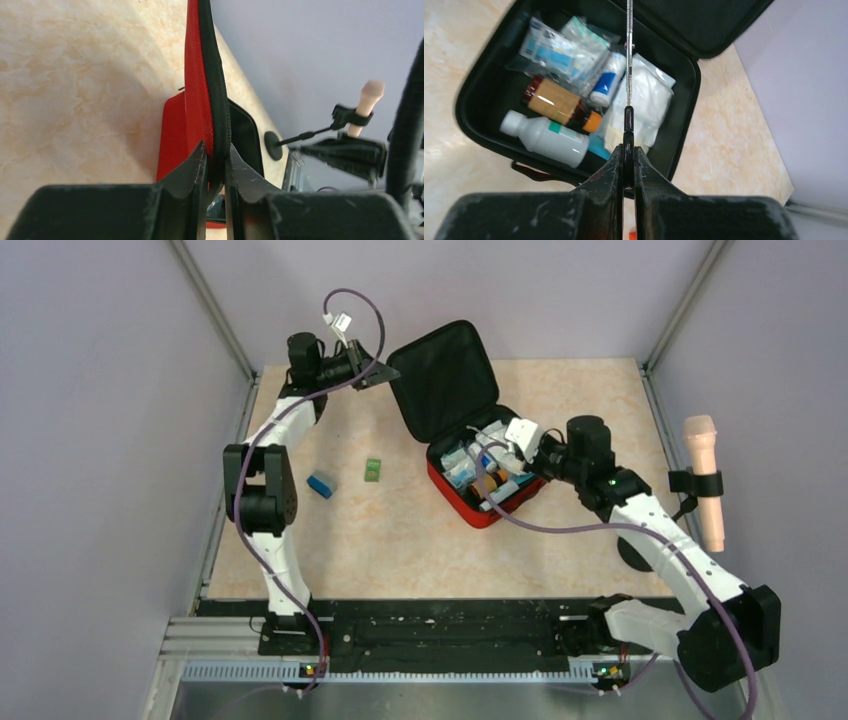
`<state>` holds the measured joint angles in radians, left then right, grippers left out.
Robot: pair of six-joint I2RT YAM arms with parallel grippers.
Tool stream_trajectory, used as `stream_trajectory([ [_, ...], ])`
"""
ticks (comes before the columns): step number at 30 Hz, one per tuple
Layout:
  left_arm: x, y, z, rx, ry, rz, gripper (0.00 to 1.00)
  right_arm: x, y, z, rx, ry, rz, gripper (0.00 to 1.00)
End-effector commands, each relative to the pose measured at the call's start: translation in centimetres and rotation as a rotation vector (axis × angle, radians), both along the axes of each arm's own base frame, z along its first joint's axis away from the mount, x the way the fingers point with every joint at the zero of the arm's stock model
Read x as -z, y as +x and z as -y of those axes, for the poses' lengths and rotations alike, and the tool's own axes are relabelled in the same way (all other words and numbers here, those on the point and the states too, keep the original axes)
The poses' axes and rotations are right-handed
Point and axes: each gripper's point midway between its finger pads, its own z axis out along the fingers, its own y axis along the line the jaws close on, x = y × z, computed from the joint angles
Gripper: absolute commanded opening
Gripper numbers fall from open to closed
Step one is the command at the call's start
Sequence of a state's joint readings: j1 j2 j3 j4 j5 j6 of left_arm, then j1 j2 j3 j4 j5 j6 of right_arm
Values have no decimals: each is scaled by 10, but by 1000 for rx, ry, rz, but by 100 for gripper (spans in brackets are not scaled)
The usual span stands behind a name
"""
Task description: Organize the medicine kit
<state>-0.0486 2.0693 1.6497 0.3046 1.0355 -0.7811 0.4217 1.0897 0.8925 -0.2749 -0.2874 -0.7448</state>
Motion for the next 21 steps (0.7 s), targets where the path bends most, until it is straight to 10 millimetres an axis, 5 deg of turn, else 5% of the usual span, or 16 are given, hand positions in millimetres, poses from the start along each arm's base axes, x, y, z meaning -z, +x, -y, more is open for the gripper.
stream_trajectory([
  [1, -32, -51, 7, 113, 123, 199, 0, 21, 14, 16, -32, -67, -12, 0],
  [6, -35, -76, 3, 158, 223, 269, 0, 67, 28, 17, -103, -192, -28, 0],
  [11, -36, -93, -6, 178, 343, 360, 0, 92, 43, -2, -200, -202, -20, 0],
  [17, -35, -95, -11, 154, 401, 408, 0, 132, -8, -10, -366, -231, -179, 0],
  [21, -31, -84, -3, 115, 381, 419, 0, 131, -40, -41, -410, -124, -237, 0],
])
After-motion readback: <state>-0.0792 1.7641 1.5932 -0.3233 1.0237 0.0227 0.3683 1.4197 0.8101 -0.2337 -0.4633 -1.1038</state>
